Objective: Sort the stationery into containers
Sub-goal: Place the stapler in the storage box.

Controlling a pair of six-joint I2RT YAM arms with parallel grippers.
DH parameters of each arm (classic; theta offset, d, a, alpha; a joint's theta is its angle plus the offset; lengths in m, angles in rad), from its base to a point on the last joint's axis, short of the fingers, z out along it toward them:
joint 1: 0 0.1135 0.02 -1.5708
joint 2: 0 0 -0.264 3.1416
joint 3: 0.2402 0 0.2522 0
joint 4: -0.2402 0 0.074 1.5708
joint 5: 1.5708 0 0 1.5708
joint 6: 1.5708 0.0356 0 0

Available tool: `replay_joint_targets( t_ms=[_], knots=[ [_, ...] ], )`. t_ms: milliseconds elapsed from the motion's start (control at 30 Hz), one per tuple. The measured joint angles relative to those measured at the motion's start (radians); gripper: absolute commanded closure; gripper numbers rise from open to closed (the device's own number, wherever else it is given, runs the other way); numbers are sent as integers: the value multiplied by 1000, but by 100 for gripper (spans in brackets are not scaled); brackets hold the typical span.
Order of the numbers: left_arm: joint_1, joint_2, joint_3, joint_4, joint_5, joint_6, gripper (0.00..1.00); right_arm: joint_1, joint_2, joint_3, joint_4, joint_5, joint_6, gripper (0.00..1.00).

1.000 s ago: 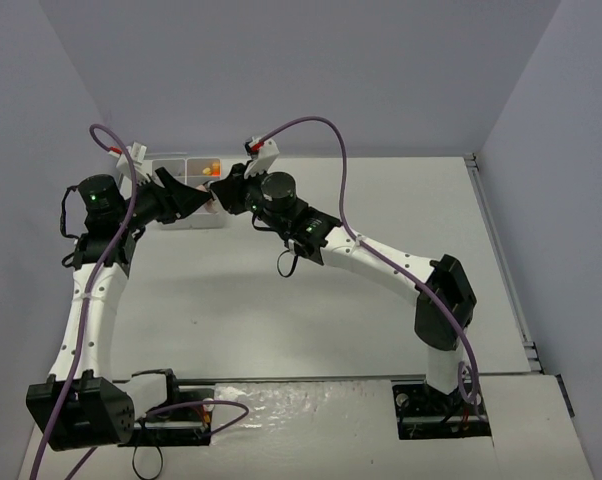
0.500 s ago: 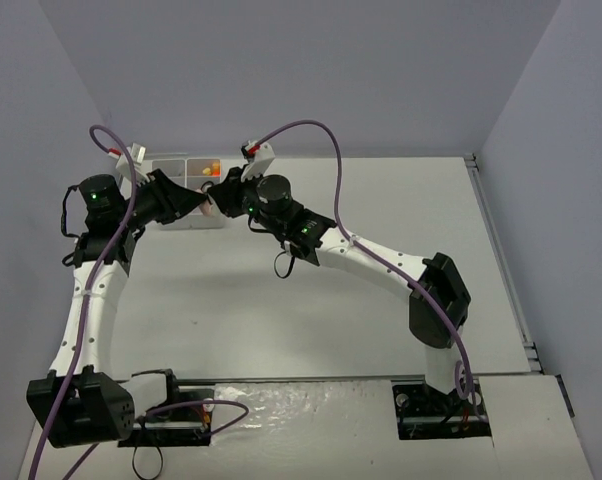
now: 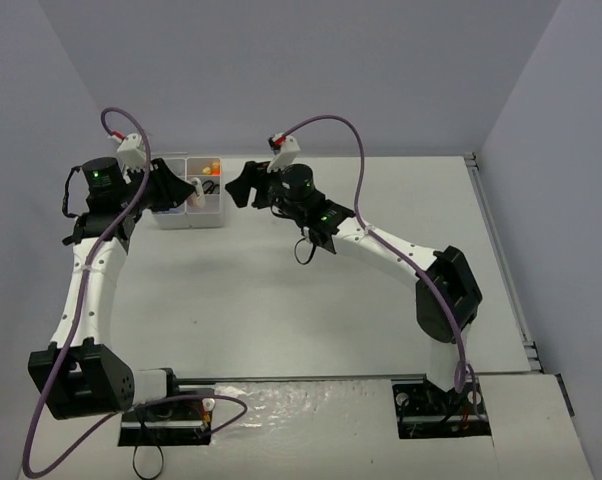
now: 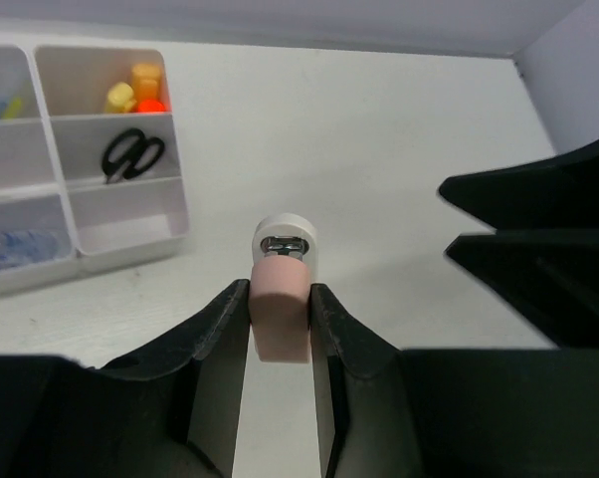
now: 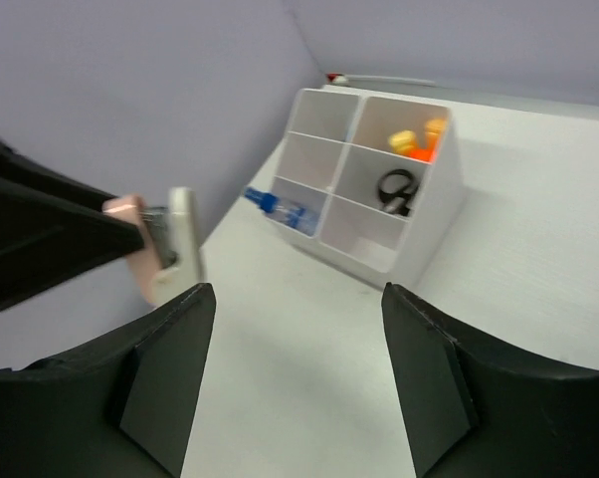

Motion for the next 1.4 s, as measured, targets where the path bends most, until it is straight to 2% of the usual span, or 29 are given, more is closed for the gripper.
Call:
replay_joint_targets(
  t_ms=[133, 300, 567, 967, 1400],
  knots=[
    [0, 53, 7, 56, 26, 221, 100, -59, -69, -63, -59, 2, -55, 34],
    [0, 195, 64, 77, 112, 496, 100, -44, -182, -103, -111, 10, -144, 33],
    [0, 380, 102, 135, 233, 765, 100, -35, -340, -223, -150, 75, -221, 30],
    [2, 511, 102, 158, 279, 1007, 100, -49, -359, -268, -233, 131, -252, 29],
    [11, 556, 97, 199, 270, 1117, 100, -50, -393, -288, -261, 166, -260, 27]
  ],
)
